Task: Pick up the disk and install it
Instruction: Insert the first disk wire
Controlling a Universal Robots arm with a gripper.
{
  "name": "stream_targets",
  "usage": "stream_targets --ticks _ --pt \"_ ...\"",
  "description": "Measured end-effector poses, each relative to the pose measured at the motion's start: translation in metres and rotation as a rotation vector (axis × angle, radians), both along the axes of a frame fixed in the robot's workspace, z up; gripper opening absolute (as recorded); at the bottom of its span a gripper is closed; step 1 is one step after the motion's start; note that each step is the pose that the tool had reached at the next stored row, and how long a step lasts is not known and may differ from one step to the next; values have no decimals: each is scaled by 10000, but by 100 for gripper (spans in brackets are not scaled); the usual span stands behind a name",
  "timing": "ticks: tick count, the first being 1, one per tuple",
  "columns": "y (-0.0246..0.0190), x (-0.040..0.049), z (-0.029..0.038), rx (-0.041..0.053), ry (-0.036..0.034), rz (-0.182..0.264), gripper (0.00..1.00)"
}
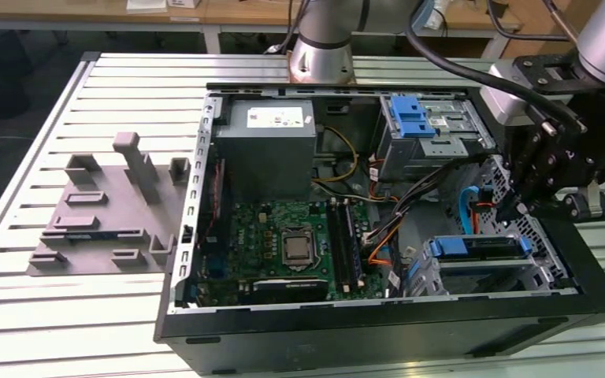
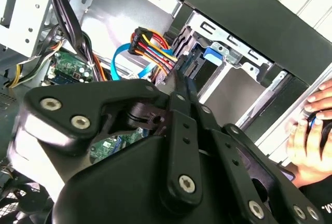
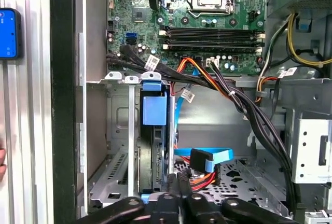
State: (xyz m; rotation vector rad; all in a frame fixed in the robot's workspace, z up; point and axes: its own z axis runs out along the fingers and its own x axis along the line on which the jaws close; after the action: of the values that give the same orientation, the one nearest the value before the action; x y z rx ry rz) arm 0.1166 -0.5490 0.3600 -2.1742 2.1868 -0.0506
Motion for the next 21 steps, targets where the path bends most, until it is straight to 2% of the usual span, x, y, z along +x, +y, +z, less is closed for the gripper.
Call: stream_targets --ticks 1,4,5,14,21 --pt "6 0 -3 -22 0 -1 17" --pt "20 0 -10 -57 0 -3 18" --pt "26 0 -13 -61 0 -5 25" --pt "76 11 -53 -64 2 -14 25" --pt "87 18 -90 -71 2 -27 23"
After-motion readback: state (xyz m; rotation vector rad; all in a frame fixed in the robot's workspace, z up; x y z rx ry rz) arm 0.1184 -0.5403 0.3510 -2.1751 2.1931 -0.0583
